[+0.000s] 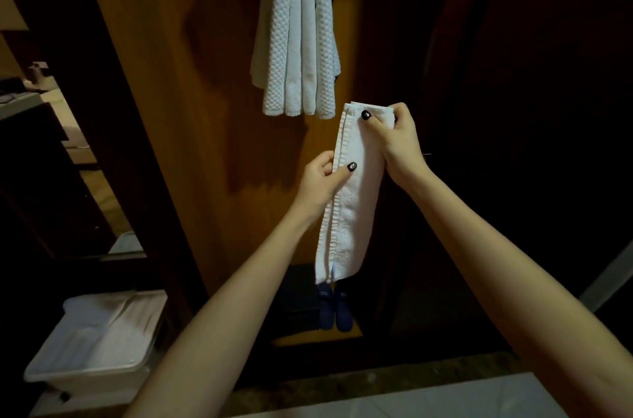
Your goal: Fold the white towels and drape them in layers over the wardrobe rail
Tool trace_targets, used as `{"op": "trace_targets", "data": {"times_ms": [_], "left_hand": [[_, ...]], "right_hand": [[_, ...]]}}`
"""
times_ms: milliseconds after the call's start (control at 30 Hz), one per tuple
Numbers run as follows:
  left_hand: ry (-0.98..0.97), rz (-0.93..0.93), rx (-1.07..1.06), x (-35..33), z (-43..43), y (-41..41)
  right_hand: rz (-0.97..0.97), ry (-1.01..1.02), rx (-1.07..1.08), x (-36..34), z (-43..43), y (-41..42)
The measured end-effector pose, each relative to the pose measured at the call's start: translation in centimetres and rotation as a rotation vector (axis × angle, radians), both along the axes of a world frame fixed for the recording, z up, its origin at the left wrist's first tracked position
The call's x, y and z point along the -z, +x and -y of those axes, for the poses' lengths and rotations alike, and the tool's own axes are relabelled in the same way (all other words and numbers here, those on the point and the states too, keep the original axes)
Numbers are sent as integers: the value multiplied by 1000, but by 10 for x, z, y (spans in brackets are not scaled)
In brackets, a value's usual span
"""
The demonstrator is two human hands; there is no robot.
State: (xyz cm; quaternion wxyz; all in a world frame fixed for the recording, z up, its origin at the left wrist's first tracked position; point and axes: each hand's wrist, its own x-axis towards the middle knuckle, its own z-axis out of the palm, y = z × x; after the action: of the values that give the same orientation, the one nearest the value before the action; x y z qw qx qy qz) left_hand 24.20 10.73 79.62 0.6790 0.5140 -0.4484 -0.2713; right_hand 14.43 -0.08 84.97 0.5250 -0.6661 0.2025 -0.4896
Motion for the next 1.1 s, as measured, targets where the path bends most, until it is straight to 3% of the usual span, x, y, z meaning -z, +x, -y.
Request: {"op": "trace_targets", "data": {"times_ms": [233, 400, 600, 767, 1100], "left_hand": [[-21, 185, -258, -12, 14, 2], [-91, 68, -131, -14, 8, 13], [-143, 54, -110, -20, 9, 17], [-160, 105, -243, -21, 14, 21], [-107, 92, -234, -23, 22, 25]], "right_hand": [[-4, -67, 35, 8, -14, 8], [-143, -248, -78, -5, -9, -5], [-386, -385, -30, -15, 6, -13], [-388, -518, 95, -8, 3, -8], [-414, -555, 137, -9, 3, -5]]}}
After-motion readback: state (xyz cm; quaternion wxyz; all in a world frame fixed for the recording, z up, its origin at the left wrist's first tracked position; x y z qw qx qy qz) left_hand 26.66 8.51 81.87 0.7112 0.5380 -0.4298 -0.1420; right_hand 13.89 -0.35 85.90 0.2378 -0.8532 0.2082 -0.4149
